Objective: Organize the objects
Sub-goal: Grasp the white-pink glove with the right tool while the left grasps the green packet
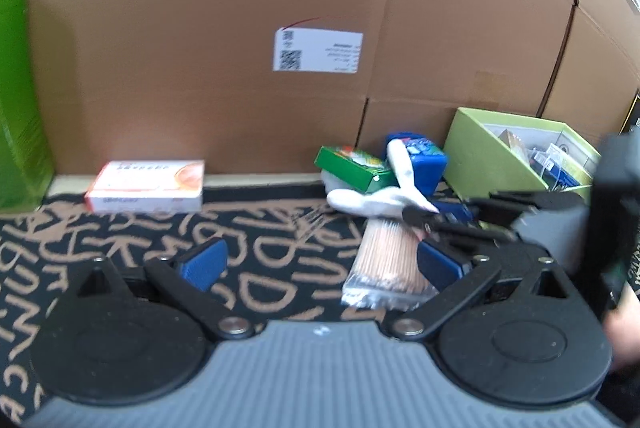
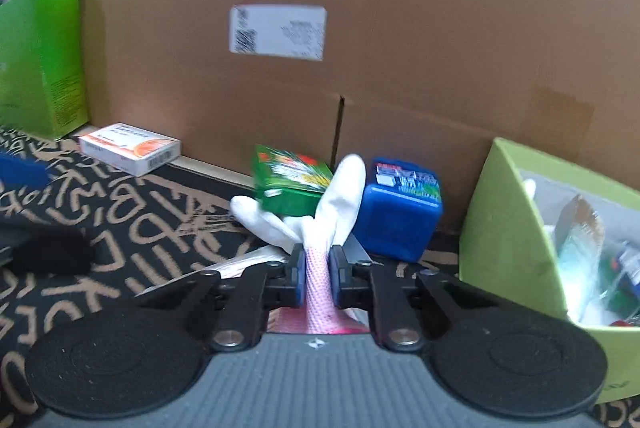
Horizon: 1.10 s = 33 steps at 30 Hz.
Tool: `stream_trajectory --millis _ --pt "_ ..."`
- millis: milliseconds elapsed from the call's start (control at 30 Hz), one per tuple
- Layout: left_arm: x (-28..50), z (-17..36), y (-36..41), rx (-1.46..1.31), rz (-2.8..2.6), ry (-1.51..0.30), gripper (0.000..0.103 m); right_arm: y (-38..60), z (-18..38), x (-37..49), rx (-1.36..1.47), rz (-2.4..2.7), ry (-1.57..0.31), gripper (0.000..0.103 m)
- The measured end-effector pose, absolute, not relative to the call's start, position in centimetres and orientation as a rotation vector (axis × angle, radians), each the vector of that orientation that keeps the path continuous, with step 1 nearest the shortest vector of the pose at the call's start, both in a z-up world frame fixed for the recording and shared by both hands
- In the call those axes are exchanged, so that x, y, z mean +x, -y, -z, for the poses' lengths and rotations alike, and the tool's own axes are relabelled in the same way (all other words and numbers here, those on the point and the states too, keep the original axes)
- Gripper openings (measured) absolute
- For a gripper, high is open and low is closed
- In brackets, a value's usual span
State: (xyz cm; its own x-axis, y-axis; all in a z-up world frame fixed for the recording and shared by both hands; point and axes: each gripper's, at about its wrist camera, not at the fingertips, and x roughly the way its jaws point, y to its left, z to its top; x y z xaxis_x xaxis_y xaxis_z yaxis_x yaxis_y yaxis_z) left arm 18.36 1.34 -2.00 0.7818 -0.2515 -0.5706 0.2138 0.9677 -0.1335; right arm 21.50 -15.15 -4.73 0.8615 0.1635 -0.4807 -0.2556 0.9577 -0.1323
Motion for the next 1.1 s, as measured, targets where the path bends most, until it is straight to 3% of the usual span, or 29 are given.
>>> stream_trajectory --millis 367,567,800,900,1100 --pt "24.0 3.2 1.8 -0.104 0.284 -0.650 0.103 17.1 4.1 12.1 -0.141 -0.270 -0.482 0.013" --pt "28.4 4.1 3.4 -0.032 0.342 -0.616 0.103 18.8 4.0 10.9 -0.080 -0.239 -0.474 0.013" --pt "32.3 6.3 4.9 0.017 0.398 -0.710 0.103 19.6 4.6 11.3 -0.038 -0.213 -0.493 0.013" --pt "32.5 7.1 4.4 -0.019 0.421 -0.727 0.074 19.9 4.7 11.0 -0.028 -0.208 -0.497 0.013" --pt "29.2 6.5 3.5 -0.014 0.421 -0.734 0.069 20.3 4.7 9.8 -0.004 -0.208 -0.508 0.013"
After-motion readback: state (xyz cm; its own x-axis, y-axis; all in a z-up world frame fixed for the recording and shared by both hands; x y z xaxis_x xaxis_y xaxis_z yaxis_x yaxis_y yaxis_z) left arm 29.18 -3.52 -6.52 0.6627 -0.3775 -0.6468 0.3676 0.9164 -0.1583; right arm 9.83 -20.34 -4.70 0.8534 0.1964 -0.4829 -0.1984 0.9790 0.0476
